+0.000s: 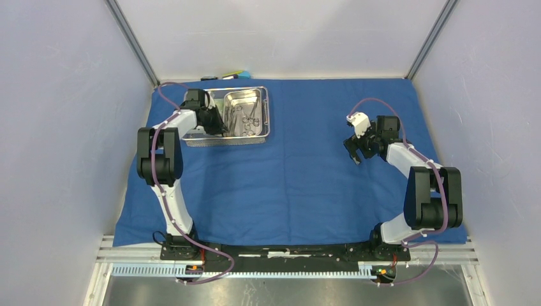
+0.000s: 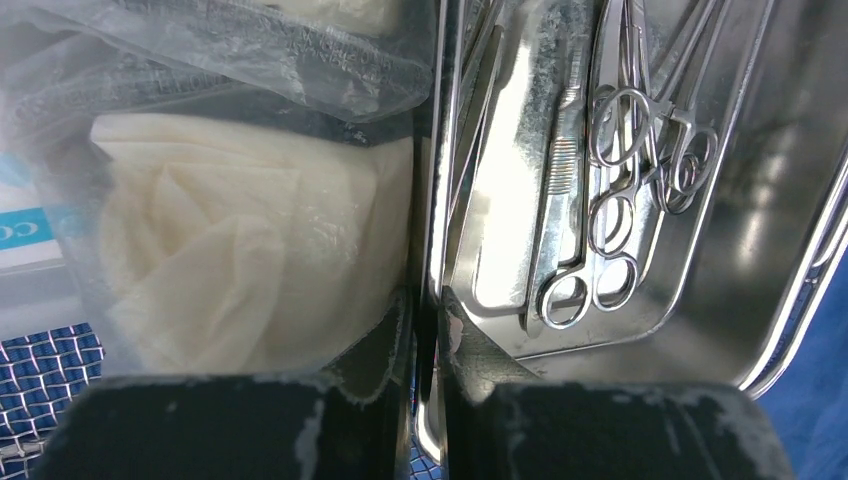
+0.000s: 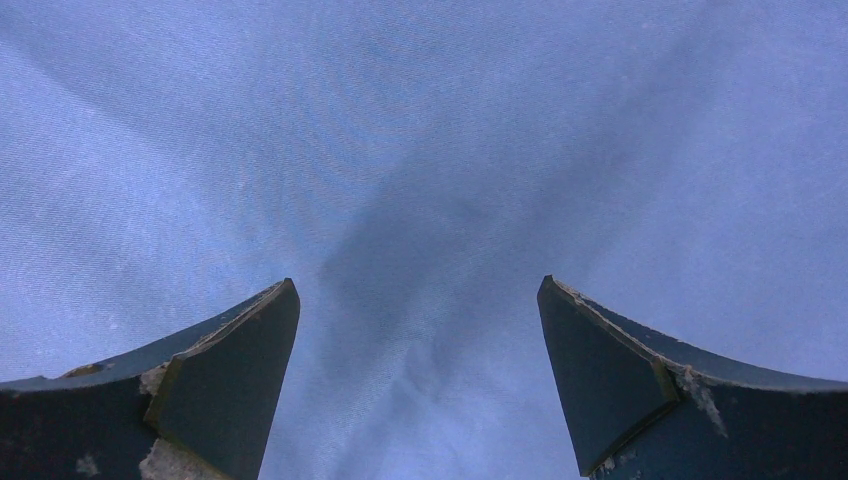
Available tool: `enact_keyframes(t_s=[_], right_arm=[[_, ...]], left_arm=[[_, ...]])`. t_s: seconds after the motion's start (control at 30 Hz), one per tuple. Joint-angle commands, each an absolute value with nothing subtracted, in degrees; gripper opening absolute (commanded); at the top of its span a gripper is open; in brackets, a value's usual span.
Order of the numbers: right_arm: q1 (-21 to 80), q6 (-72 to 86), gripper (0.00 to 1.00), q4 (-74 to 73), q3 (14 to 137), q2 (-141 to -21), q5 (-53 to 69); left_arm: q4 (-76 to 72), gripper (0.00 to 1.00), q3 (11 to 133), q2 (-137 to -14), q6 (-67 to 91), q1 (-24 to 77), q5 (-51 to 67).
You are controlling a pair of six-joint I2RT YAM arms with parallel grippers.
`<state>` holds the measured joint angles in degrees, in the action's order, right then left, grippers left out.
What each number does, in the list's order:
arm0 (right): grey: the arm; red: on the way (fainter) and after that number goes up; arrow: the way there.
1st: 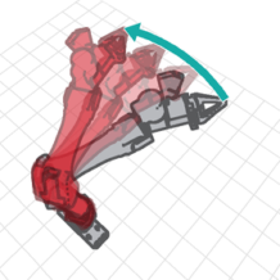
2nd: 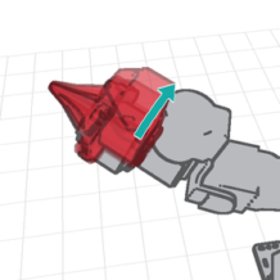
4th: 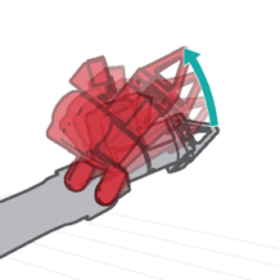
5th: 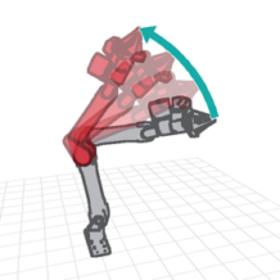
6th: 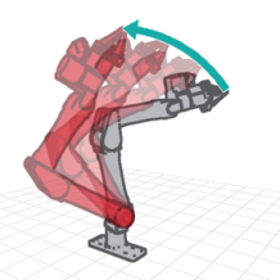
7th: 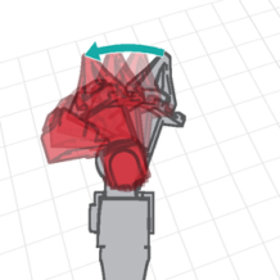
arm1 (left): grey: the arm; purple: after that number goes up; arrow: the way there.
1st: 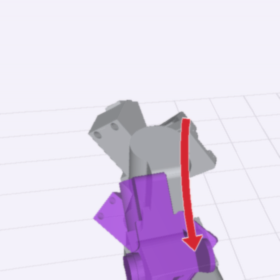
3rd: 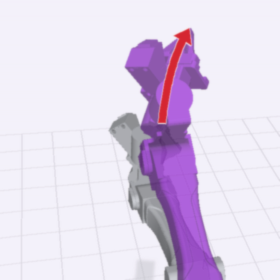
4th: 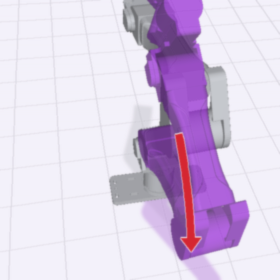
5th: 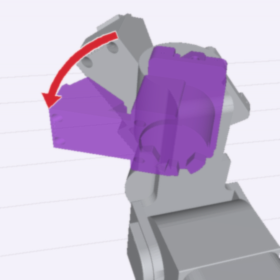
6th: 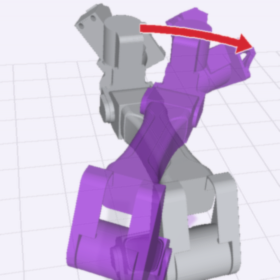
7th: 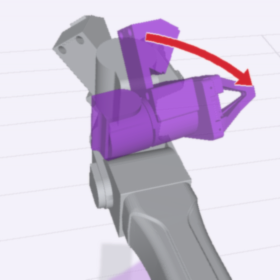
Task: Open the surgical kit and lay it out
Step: Move the container from the surgical kit.
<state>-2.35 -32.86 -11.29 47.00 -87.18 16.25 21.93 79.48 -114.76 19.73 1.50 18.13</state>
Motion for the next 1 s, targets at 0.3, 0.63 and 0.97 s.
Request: enact_keyframes(t_s=[0.3,0.63,0.97], right_arm=[[-2.1,-33.3,0.98,-10.9,47.6,-88.1,16.3],[-2.1,-33.5,0.98,-11.1,47.7,-88.4,16.0],[-2.1,-33.7,0.98,-11.3,47.9,-88.9,16.1]], left_arm=[[26.1,0.34,82.5,-114.6,16.4,1.7,22.8],[29.7,0.43,90.2,-117.8,14.6,5.4,27.9],[32.8,0.56,93.1,-117.5,10.8,6.2,20.0]])
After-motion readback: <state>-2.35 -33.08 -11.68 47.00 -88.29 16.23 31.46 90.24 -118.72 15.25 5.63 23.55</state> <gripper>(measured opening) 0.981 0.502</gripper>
